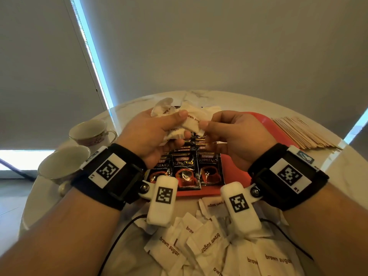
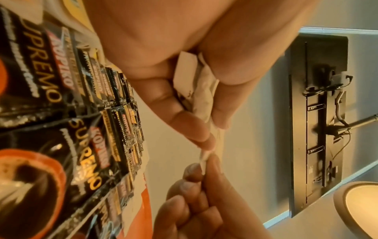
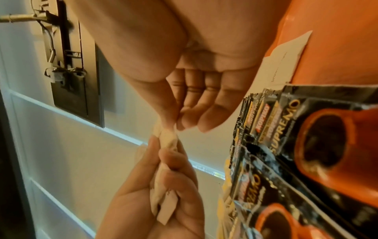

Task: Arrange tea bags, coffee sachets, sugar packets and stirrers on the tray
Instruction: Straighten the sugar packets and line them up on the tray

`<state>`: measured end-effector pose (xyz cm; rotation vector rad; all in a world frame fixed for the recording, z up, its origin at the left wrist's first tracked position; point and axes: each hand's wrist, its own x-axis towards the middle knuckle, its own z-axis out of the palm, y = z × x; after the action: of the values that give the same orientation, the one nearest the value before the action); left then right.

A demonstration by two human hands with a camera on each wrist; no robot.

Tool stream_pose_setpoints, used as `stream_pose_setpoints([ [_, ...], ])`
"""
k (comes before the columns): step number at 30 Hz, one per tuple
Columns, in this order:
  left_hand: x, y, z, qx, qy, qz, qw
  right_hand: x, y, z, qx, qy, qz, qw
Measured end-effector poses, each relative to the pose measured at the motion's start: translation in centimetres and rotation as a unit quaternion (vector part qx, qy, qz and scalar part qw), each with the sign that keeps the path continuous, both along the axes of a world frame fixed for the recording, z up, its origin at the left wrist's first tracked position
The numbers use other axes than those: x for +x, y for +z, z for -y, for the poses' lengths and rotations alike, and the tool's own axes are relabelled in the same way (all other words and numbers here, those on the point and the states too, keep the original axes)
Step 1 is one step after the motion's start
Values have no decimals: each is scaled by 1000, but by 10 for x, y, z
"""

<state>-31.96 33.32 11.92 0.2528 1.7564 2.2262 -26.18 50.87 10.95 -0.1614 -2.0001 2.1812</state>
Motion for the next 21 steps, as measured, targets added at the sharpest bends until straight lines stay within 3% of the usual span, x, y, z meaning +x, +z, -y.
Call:
stream_pose_setpoints([
  [3,0,-2,-2,1,-5,0,1000,-4,0,-2,-48,-47,-11,998],
  [9,-8,-6,-1,-3,20,1,1000,-9,3,-13,20,-111,6,994],
  [14,-13,-3,3,14,37,23,999,-16,6,-44,-2,-195,105,975],
  [21,-15,-2,6,12,28,40,999,-16,-12,-67,96,-175,273,941],
])
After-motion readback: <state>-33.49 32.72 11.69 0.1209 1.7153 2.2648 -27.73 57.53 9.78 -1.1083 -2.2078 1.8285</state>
